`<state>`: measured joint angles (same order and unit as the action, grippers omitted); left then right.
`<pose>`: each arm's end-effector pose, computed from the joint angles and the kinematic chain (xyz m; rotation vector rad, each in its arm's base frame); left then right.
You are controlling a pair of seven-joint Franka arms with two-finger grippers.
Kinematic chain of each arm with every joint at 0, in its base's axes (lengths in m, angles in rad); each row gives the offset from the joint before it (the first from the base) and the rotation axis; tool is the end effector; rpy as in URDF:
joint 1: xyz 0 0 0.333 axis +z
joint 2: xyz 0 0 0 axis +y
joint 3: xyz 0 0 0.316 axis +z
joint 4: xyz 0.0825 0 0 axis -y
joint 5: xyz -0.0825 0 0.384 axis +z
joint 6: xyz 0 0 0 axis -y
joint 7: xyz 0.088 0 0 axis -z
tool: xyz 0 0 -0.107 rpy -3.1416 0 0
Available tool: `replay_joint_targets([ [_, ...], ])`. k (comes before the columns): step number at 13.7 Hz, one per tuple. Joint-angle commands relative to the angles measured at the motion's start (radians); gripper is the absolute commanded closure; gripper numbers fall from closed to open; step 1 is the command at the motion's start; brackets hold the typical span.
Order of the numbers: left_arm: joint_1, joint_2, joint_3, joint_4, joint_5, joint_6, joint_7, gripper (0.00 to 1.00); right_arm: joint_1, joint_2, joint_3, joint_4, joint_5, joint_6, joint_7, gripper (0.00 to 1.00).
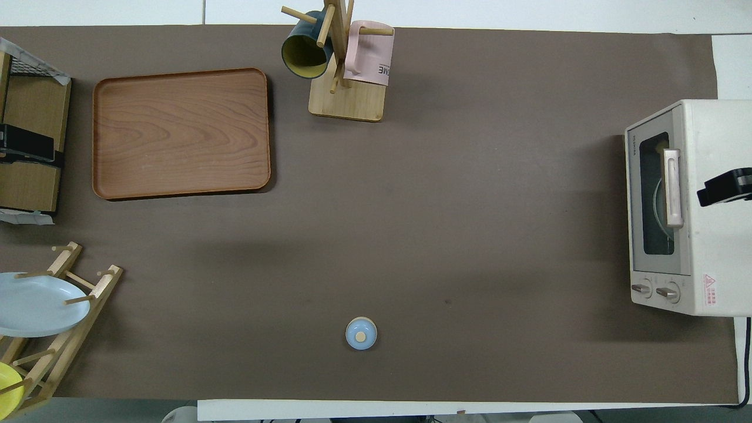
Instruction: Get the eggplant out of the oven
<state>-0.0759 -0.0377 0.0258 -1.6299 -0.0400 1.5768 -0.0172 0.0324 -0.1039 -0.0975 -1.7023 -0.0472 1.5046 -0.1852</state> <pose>0.5417 -0.0312 0.6179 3.1006 -0.0502 -0.0260 0.5115 -0.0412 0.6128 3.1071 0.1870 -0.1529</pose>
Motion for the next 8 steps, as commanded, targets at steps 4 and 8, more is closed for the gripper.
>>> replay_joint_targets([
  [4,0.004,-0.014,-0.003,-0.013,0.011,-0.011,0.016,0.00,-0.009,0.090,0.006,-0.149,-0.078,0.219,-0.006,1.00],
  [8,0.004,-0.014,-0.003,-0.013,0.011,-0.011,0.016,0.00,0.000,0.124,0.006,-0.166,-0.141,0.296,-0.020,1.00],
])
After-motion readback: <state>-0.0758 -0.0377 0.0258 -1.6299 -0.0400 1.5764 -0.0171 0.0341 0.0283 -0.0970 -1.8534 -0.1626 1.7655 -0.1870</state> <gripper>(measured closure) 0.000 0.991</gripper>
